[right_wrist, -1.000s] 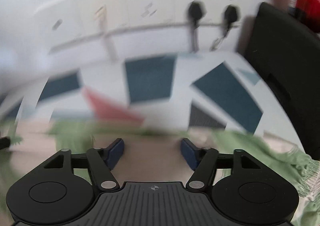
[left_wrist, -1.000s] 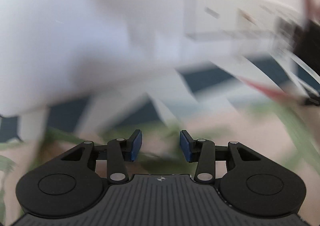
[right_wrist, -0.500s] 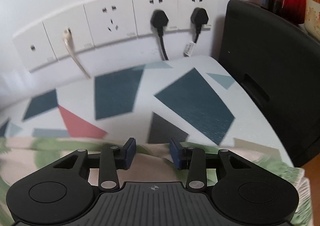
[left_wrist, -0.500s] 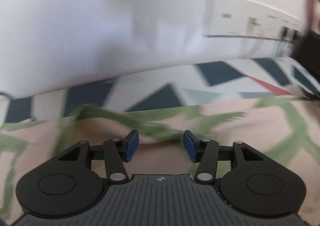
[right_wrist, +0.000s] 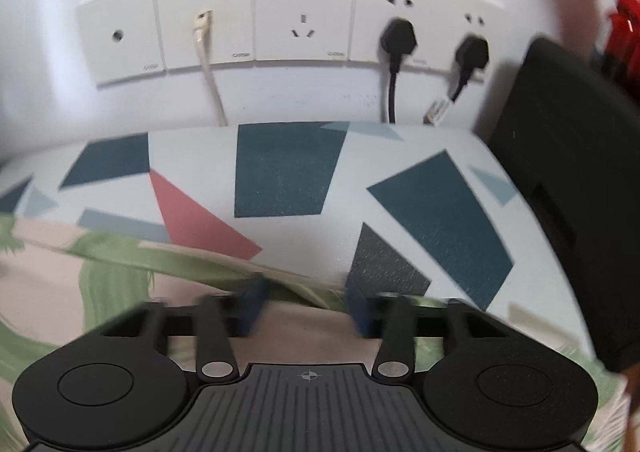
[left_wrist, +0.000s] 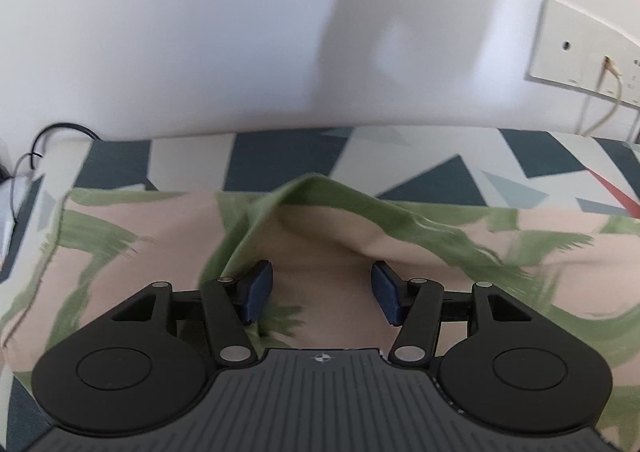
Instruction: Fold clothes
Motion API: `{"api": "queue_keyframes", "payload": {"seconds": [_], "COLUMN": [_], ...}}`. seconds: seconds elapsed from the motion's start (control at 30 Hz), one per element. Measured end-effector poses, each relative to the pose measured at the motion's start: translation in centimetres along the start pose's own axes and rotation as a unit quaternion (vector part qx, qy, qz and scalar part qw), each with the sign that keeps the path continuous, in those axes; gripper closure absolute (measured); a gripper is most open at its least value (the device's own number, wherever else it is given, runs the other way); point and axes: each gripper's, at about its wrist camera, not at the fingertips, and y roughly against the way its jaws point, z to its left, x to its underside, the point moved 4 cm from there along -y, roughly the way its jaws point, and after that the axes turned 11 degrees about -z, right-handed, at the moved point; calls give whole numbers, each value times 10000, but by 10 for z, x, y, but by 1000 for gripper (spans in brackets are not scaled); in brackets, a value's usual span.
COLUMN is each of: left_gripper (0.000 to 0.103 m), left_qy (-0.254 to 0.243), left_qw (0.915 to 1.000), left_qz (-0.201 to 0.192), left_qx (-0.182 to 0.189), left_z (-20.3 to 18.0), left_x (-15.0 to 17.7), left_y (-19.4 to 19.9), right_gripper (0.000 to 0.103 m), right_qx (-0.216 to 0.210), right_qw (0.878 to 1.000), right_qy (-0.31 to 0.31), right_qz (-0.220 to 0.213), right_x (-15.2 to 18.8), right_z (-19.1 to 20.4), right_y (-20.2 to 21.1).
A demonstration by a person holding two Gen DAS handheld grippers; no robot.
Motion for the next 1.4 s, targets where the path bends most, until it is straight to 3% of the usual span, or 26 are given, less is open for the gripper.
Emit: {"api": "queue_keyframes", "payload": {"seconds": [0.07, 0.3, 0.5, 0.57, 0.6, 0.67, 0.77, 0.97, 1.07, 1.17, 1.3, 1.33, 1.4], "left_gripper": [46, 47, 47, 45, 43, 43, 43, 37, 34, 34, 34, 24, 21], "left_qy": [139, 395, 176, 155, 175, 248, 235, -140, -897, -1306, -951, -824, -481], "left_qw": [9999, 9988, 9996, 9998, 9998, 9993, 9982, 9862, 9790, 9805, 9916, 9932, 9961], "left_qz": [-60, -156, -46, 55, 121, 222, 197, 1, -16, 144, 399, 425, 425], "left_qx": [-30, -237, -198, -131, -46, 173, 510, 1651, 1833, 1459, 779, 698, 611], "left_z": [4, 12, 1, -3, -5, -9, -19, -48, -64, -67, -41, -34, -21], "left_x": [1, 0, -14, -18, -19, -20, -18, 3, 29, 52, 67, 71, 74], "left_y": [-2, -6, -20, -22, -21, -14, 8, 74, 99, 106, 97, 93, 91], "right_gripper": [103, 103, 103, 97, 95, 70, 55, 56, 54, 54, 50, 39, 34], "right_qx": [44, 630, 798, 719, 659, 539, 410, -163, -88, -57, -242, -287, -314], "right_qw": [9999, 9865, 9857, 9856, 9855, 9851, 9795, 9654, 9669, 9763, 9890, 9918, 9964], "right_qy": [-114, -686, -1061, -1108, -1136, -1193, -1515, -2432, -2459, -2150, -1461, -1242, -786], "right_qz": [-92, -1348, -1035, -1053, -1075, -1117, -1261, -925, -671, -235, -39, -39, -81], "right_x": [-1, -17, -14, -13, -13, -11, -9, 17, 44, 74, 88, 89, 94], "right_z": [-2, -24, -38, -33, -30, -25, -24, -48, -54, -42, 14, 31, 64], "right_y": [3, 42, 22, 28, 33, 43, 68, 121, 146, 162, 173, 176, 177]}}
